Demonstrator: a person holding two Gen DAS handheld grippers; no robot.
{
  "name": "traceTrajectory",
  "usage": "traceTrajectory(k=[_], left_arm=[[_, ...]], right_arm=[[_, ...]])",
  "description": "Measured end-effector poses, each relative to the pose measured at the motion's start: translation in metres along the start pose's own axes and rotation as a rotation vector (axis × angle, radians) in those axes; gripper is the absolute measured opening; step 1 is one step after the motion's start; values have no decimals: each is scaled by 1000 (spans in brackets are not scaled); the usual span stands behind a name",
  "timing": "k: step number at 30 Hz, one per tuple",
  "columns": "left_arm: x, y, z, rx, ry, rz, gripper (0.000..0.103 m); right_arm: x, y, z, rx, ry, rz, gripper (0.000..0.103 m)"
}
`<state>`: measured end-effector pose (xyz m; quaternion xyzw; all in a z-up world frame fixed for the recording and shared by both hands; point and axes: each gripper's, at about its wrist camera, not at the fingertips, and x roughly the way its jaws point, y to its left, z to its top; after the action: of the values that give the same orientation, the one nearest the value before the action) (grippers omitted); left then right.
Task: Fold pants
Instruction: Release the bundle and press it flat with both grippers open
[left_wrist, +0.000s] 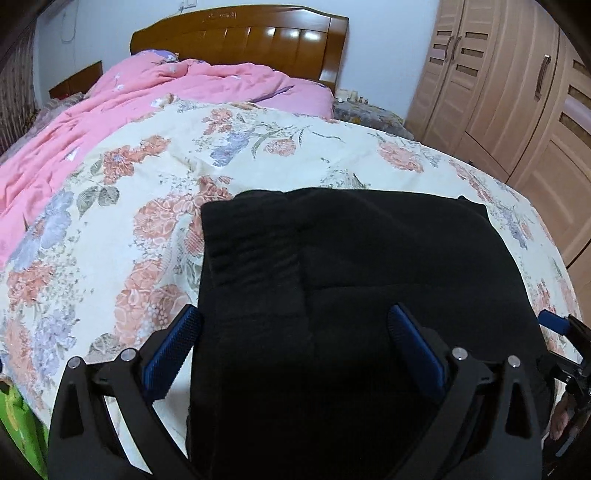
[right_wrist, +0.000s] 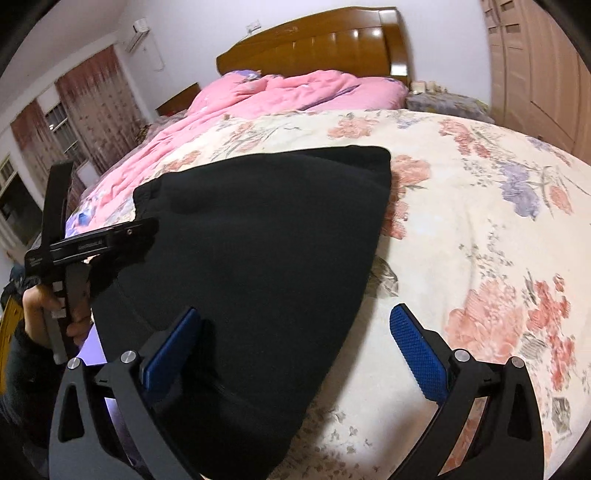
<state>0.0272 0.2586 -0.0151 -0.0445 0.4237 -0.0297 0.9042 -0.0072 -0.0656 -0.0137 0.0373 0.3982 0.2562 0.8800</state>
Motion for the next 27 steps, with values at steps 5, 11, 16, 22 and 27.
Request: traceTrajectory(k=[5,11,16,22,27], left_arm=[[7,0,-1,13,8,20,102],[12,2,-3,11,7,5,102],[13,1,-3,9,1,6,102],[-2,-5,-5,16,-41,59,102],[-69,-46,-22,110,-186,192,101]], right_arm=[[9,23,-3,-135,-6,-56,98],[16,9,-5,-76,26,6,98],[17,10,-5,-95,28,-6,98],[-4,10,-6,-52,-9,-100,98],[-62,23,-23,-65,-84,-237,98]])
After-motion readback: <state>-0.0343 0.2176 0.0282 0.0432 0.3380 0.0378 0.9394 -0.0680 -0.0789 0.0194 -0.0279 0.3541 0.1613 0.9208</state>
